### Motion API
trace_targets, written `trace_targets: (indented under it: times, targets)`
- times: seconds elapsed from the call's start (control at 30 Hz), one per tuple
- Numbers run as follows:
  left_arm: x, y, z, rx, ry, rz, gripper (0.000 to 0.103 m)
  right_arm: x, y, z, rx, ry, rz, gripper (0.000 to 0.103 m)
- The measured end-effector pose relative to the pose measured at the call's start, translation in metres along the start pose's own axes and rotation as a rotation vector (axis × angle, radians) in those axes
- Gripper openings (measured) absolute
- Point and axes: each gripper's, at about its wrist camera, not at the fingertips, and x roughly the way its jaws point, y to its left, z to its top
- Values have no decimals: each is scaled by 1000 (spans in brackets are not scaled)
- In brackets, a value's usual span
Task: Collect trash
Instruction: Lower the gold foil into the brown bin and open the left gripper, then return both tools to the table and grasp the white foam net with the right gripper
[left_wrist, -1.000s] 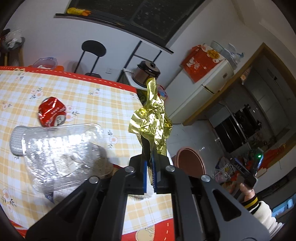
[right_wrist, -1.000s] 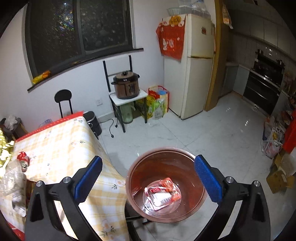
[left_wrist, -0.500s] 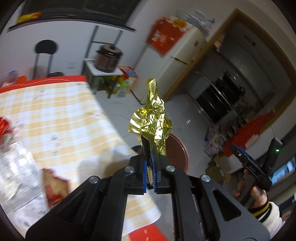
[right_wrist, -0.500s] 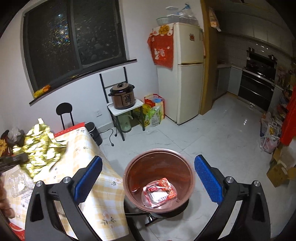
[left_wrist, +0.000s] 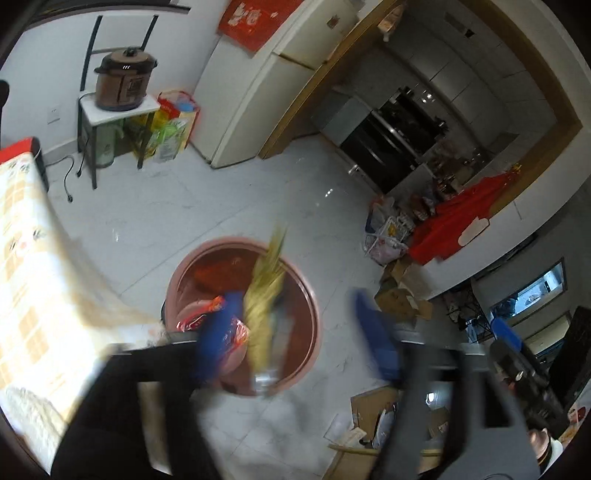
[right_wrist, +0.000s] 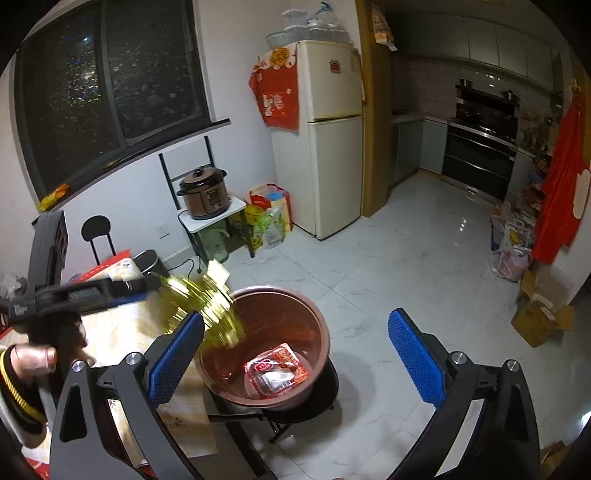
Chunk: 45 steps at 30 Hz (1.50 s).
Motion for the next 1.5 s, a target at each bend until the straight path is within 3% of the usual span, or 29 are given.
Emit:
trace_targets:
  times: [0.07,0.13,0.27,0.57,0.83,1.03,1.27,1.5]
  targets:
    - [-6,-3,4,39,-17,3,79,3,-2,-3,9,9,-2,98]
    - [-19,-1,3,62,-36,4,90,7,1,-5,16,18,3,98]
    - [-57,16,-5,80,-67,69,97,16,15,-7,17,34,26,98]
    - [-189,83,-44,68,-175,362,97,20,99,-10,-22,28,197,98]
    - [-333,157,-107,-52,-282,640,97,11,217,-32,-142,51,360,98]
    - [-429,202,-171,-197,-372,820,97,3,299,-50,-242,79,445,98]
    - [-498,247,-251,-402,-437,918,97,3,366,-78,-381,131,498,98]
    - [-517,279,-304,-545,-448,954,97,43,387,-115,-430,231,472,98]
